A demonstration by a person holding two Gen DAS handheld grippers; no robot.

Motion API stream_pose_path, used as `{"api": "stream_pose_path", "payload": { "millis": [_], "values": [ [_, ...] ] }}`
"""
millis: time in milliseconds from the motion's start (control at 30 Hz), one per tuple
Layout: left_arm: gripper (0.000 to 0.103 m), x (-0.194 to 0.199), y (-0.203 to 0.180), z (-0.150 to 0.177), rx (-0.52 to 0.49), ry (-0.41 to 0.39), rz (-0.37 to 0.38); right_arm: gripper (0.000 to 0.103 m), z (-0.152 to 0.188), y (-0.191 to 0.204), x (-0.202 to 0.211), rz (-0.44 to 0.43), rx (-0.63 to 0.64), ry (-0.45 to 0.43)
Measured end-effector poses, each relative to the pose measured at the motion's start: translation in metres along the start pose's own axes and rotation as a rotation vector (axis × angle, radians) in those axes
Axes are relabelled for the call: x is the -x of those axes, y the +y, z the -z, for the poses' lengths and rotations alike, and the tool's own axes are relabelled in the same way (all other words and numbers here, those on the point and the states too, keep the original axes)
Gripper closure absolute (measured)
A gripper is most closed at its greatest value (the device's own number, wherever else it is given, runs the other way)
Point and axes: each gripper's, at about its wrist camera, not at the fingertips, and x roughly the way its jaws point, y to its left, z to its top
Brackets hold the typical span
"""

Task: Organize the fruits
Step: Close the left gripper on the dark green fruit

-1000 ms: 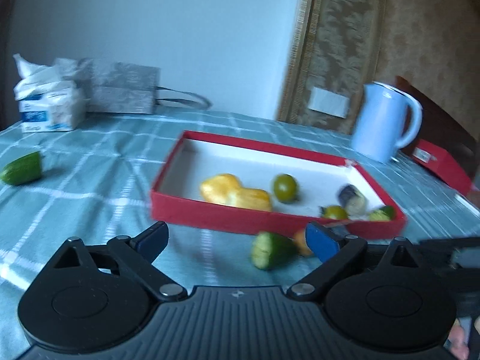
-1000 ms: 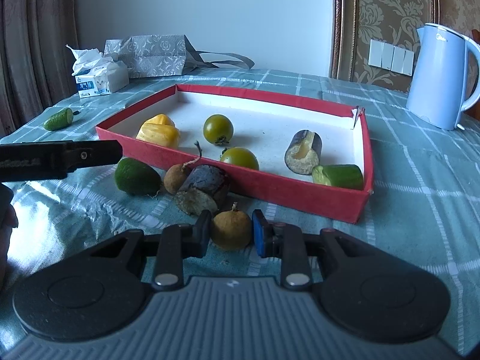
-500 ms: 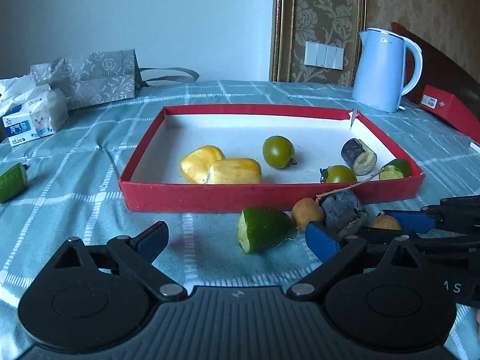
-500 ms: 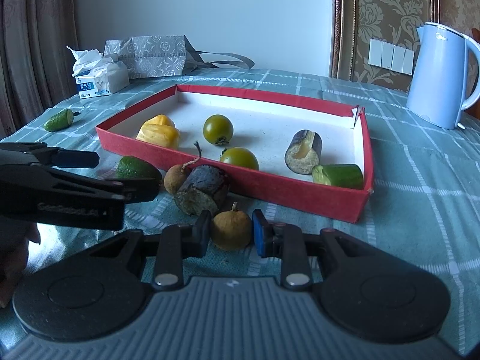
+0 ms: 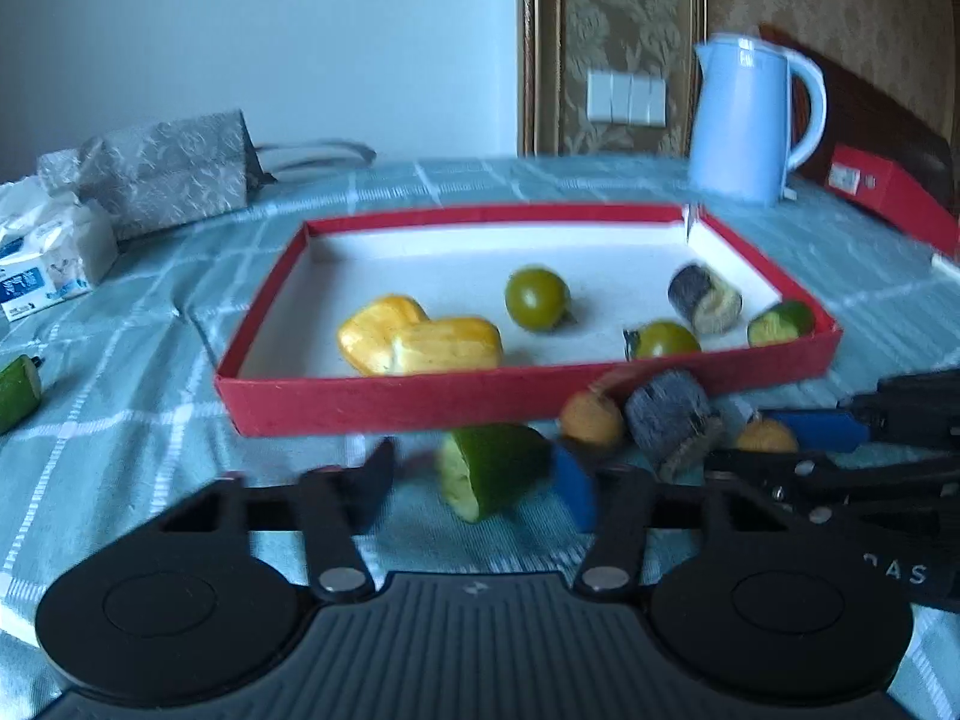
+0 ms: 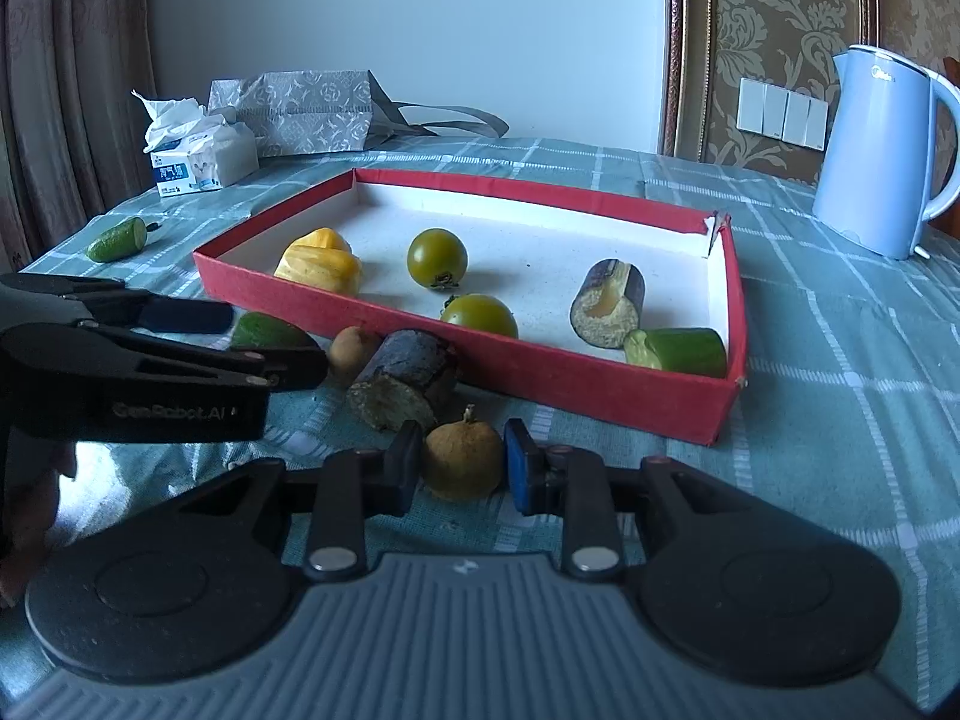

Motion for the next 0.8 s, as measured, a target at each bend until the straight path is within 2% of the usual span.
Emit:
{"api": "stream_pose_path", "payload": {
  "millis": [167,267,533,800],
  "values": [
    [0.057,0.000,0.005,0.000,0.024,-0.005,0.011,0.076,0.000,0.001,0.000,0.005,0.007,0.001],
    [0.065,0.001,0.008,0.001,0.044,-0.012,0.030,0.076,0.000,0.001,0.000,0.007,0.009,0.001],
    [0.065,0.000,0.012,0.001,0.069,-0.015,0.035,0.076,0.000,0.004,-0.001,0.016,0.022,0.002],
    [0.065,0.001,0.010,0.001,0.060,-0.016,-0.023,0.076,0.001,0.005,-0.001,0.017,0.023,0.002]
  ]
}}
